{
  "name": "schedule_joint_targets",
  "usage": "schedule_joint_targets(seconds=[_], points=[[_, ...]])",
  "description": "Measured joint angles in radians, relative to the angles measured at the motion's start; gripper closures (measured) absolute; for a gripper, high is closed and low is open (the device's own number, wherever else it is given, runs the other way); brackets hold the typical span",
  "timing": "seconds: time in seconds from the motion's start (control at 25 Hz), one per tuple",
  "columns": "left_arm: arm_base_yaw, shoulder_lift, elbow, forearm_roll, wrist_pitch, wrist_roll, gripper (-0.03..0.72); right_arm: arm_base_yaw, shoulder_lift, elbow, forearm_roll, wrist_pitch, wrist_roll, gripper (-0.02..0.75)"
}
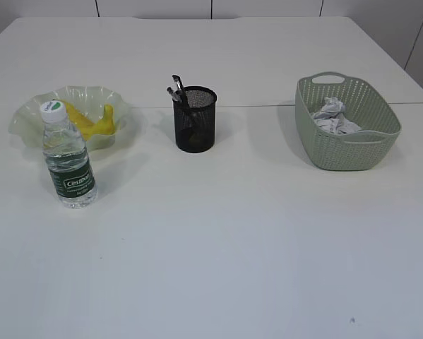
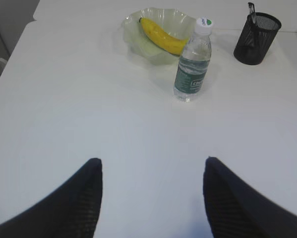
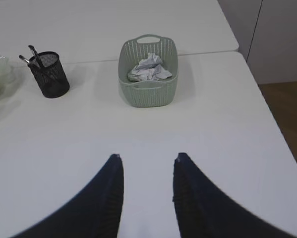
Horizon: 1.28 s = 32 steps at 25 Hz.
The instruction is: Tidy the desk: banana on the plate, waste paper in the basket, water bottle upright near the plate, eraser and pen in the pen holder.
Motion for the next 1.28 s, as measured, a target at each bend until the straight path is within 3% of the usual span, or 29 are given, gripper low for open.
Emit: schedule_joint_targets(seconds=[0.36,0.88,1.28], points=[[0.000,-0.082,0.071,-0.005,0.002,0.034,0.241,0.000,-0.156,0.069,-0.006,0.005,-0.008,0.473],[-0.002,-0.082,0.224,-0.048,0.002,0.056,0.249,0.000,-0.234,0.372,-0.024,0.005,-0.087,0.471],[-0.002,-0.082,0.251,-0.042,-0.038,0.078,0.228,0.000,-0.234,0.473,-0.056,-0.066,-0.101,0.399]])
